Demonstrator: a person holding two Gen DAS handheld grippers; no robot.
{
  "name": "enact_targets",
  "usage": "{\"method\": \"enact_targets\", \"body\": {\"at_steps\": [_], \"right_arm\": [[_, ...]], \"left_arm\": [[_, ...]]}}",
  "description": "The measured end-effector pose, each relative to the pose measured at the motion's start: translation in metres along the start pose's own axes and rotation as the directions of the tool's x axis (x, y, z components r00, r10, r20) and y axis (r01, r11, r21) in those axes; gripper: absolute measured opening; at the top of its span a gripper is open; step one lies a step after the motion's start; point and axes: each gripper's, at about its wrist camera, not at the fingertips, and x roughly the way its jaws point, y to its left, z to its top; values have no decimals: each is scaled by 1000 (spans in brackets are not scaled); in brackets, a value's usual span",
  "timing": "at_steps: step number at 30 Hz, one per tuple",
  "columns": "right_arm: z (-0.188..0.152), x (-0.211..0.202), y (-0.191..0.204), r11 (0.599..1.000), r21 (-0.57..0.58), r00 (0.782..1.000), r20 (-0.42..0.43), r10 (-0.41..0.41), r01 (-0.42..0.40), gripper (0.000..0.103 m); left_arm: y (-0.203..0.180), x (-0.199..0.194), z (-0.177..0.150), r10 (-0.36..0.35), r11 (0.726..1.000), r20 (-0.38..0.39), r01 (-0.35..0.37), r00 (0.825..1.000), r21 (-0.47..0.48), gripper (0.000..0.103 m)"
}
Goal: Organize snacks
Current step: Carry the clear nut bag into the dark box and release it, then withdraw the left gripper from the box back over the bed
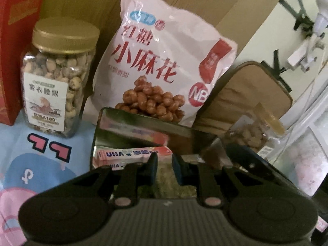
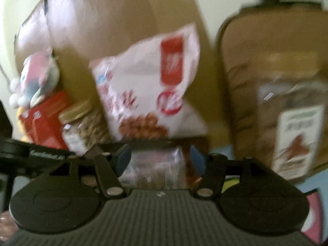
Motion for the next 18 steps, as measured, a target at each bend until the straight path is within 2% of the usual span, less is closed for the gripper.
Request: {"method": "enact_targets", "body": {"at_steps": [4,5,9,13,16,18], "right_arm": [[-3,-36,-6,999,35,998,67,10,-12,66],[-7,-46,-8,999,49,998,68,19,-22,66],[-38,-81,-12,985,115,992,-5,127,-126,66],[-74,-111,-1,975,109,975,-97,202,-191,66],[-96,-132,11,975,82,966,-140,216,-206,66],[-104,-139,17,968,107,957,-159,243,-228,66]], "left_arm": [[-8,-35,-15,-51,998,22,50,998,35,16],[-10,-45,-22,-57,997,26,56,998,53,19],[-7,-89,-62,-68,992,29,64,997,110,20],[14,-133,-97,-25,993,36,20,999,120,20],[40,-169,-115,35,996,90,-43,995,82,20],[58,-191,-127,74,996,128,-79,989,35,20]]}}
